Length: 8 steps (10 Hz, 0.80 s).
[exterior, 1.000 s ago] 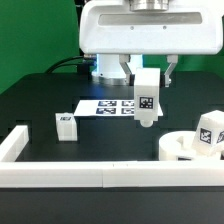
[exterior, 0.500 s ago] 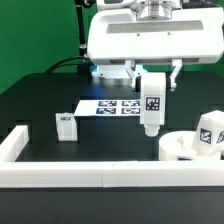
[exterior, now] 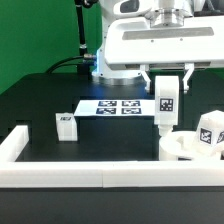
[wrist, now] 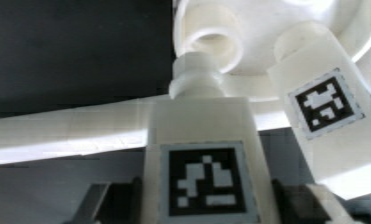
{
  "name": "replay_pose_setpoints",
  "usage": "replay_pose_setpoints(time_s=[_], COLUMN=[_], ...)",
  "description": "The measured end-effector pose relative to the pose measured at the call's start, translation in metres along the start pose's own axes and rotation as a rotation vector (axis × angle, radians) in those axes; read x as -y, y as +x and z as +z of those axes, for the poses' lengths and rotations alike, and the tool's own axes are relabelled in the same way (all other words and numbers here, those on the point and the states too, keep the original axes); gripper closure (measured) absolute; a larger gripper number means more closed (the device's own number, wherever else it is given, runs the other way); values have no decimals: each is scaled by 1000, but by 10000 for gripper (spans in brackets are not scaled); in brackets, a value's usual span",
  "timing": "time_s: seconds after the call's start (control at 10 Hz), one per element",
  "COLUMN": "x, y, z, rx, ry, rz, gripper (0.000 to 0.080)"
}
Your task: Assemble stool
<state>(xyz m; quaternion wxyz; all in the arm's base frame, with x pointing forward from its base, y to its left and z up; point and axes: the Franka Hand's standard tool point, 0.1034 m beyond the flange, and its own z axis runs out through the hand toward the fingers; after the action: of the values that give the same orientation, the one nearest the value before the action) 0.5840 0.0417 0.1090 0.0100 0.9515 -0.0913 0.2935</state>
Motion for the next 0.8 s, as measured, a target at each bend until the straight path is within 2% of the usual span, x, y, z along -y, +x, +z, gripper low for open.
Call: replay_pose_setpoints(time_s=[0.2,0.3,0.4,0.8], x=[2,12,14,10], y=[-2,-8,-12,-11], z=[0,2,5,11], rx=[-3,-4,-1,0], ry=[-1,-1,-3,-12], rz=[5,9,-9,-21], gripper=[462,462,462,462])
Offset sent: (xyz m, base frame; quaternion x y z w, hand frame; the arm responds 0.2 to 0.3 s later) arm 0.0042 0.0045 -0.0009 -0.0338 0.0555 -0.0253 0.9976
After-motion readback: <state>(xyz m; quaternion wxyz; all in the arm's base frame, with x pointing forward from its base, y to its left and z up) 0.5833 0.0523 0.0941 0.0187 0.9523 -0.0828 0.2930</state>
